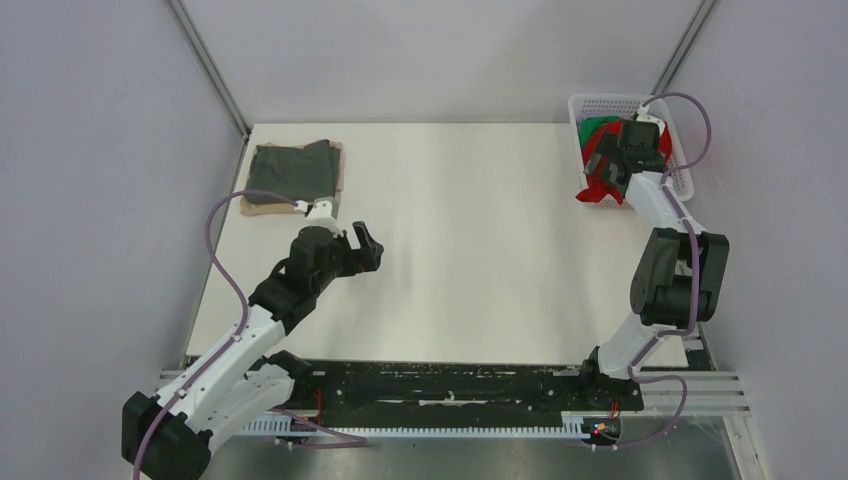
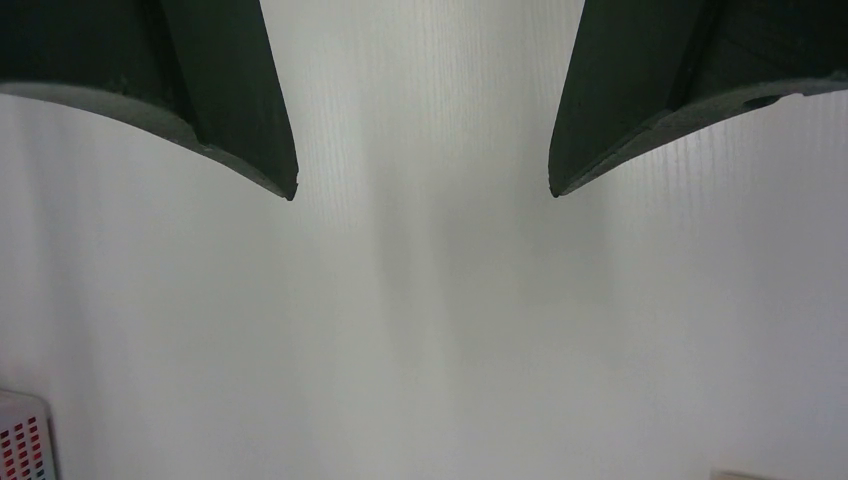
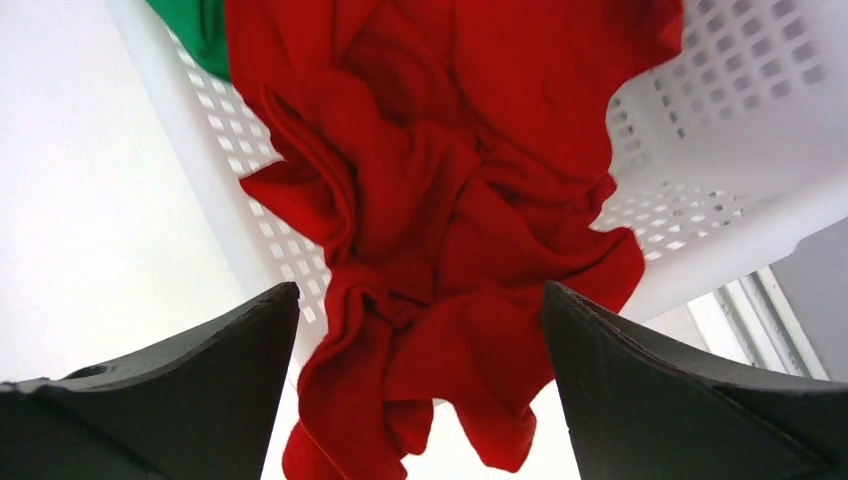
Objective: Fold and stack the t-shirts
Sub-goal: Grab crumpled tshirt from bin with the right arm
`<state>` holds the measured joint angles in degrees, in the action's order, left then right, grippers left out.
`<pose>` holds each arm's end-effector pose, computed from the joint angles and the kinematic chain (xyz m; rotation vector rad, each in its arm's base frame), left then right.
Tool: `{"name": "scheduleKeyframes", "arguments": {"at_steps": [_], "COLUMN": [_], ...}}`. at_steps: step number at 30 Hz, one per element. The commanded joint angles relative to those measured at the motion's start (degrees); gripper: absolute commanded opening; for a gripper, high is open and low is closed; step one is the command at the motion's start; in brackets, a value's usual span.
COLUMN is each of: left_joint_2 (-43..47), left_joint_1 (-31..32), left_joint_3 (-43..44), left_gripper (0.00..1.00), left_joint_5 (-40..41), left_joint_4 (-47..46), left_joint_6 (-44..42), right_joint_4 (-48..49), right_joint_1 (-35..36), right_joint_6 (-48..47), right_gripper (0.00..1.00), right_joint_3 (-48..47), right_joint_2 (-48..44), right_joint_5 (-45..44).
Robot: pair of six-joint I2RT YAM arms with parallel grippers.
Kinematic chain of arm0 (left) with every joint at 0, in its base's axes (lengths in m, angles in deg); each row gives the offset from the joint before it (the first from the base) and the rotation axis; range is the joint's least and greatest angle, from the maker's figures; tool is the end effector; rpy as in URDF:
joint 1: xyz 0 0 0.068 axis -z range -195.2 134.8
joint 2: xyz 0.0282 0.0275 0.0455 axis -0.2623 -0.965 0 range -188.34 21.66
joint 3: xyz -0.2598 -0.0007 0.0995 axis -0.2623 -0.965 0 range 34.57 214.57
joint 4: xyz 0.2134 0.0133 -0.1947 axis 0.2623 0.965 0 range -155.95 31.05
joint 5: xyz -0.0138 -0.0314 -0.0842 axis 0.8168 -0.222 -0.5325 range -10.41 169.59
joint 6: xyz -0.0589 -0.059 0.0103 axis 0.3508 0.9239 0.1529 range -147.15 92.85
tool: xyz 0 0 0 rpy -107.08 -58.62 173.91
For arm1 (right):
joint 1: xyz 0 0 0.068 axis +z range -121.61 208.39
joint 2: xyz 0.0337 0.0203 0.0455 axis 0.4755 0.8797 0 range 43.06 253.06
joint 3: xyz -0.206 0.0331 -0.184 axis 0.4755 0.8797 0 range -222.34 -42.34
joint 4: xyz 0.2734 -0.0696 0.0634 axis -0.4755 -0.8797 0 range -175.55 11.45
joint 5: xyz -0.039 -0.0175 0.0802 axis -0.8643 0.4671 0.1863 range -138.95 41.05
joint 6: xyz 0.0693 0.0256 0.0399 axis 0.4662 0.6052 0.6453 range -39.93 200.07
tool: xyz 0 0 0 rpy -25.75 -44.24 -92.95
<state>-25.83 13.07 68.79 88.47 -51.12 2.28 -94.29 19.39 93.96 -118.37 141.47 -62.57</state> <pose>0.2239 -0.1075 0.2386 -0.1181 2.0838 -0.4617 0.4421 -0.0877 0.2413 0.5668 2.1497 -0.2189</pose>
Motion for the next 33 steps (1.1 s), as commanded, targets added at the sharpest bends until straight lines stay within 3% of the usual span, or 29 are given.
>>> {"name": "scheduleKeyframes", "arguments": {"at_steps": [1, 7, 14, 19, 22, 28, 33], "left_joint_2": [-0.76, -0.93, -0.86, -0.68, -0.44, 0.42, 0.53], "left_joint_1": [0.12, 0.12, 0.16, 0.12, 0.12, 0.2, 0.12], "left_joint_3": [1.19, 1.28, 0.93, 0.75, 0.86, 0.07, 0.06], "left_gripper": [1.0, 1.0, 1.0, 1.0, 1.0, 1.0, 1.0], "left_joint_5": [1.26, 1.27, 1.15, 0.99, 0.83, -0.91, -1.63], "left_joint_4": [-1.81, -1.74, -1.82, -1.81, -1.58, -2.59, -2.75], "left_joint_6": [1.34, 1.33, 2.05, 2.34, 2.36, 2.82, 3.06], "right_joint_4": [-2.36, -1.75, -1.36, -0.84, -0.22, 4.45, 14.08], "right_joint_1": [0.29, 0.38, 0.31, 0.3, 0.34, 0.43, 2.49], "right_joint_6": [-1.22, 0.39, 1.57, 0.75, -0.27, -2.53, -4.04], "right_gripper": [0.91, 0.74, 0.63, 0.18, 0.0, 0.0, 0.0], "right_joint_3": [-2.06, 1.16, 3.52, 2.25, -1.13, -7.55, -6.15], "right_joint_2": [0.62, -0.28, -0.65, -0.76, -1.83, -9.47, -18.22], "right_joint_5": [2.57, 2.67, 2.12, 2.24, 4.53, 12.24, 20.61]}}
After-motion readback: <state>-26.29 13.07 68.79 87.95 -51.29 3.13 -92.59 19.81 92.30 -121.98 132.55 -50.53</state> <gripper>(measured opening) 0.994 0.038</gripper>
